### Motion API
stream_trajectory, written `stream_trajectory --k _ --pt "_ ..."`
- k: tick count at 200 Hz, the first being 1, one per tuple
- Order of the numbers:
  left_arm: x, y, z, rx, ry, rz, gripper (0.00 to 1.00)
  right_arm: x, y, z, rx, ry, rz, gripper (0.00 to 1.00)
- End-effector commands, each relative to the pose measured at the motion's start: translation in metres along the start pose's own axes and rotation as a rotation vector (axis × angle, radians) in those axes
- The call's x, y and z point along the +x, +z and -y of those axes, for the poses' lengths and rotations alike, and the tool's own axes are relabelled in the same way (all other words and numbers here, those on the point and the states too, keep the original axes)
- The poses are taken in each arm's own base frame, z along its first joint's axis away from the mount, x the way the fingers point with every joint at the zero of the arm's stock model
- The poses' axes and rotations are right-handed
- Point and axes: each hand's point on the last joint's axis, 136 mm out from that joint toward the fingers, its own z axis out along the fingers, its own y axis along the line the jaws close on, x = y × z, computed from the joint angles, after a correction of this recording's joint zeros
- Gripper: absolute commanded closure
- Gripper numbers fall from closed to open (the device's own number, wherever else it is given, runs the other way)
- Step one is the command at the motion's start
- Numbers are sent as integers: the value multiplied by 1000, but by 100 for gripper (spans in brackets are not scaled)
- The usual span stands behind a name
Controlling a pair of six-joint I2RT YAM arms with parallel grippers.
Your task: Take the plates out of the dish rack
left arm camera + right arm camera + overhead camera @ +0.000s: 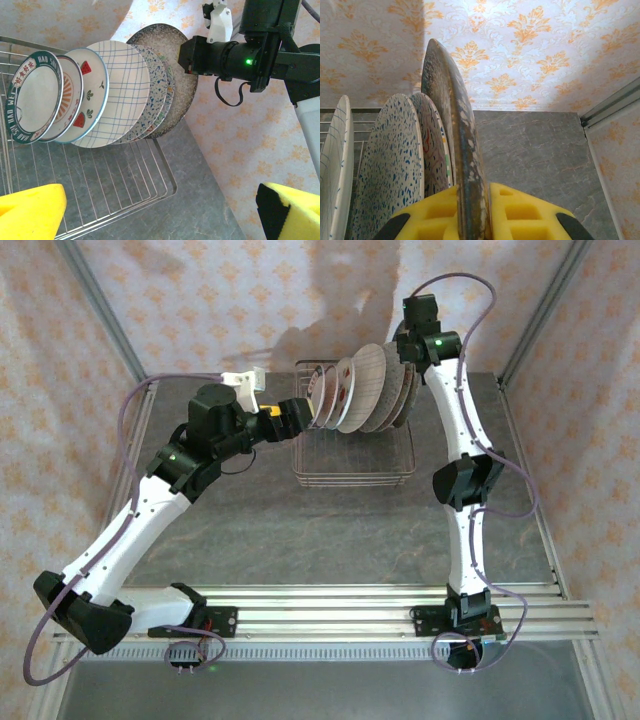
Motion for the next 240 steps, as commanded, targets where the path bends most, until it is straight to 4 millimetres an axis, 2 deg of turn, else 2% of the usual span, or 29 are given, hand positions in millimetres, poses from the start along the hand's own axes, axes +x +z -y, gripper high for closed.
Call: stream_trajectory --k 1,78,130,172,204,240 --pt "-12 -8 18 61 -1 40 2 -110 -130 62 69 235 419 100" --pt "-14 -8 21 77 -3 43 3 -111 -154 84 143 247 438 100" --pt "-14 -7 23 85 -8 43 3 -110 -158 93 192 257 440 100" --pt "-14 -8 24 89 -8 40 3 -109 -159 107 225 334 448 100" --pt "-13 -9 23 85 -9 39 3 -120 -169 106 177 371 506 100" --pt "-11 -8 20 86 -23 44 3 -126 -185 117 214 450 557 100"
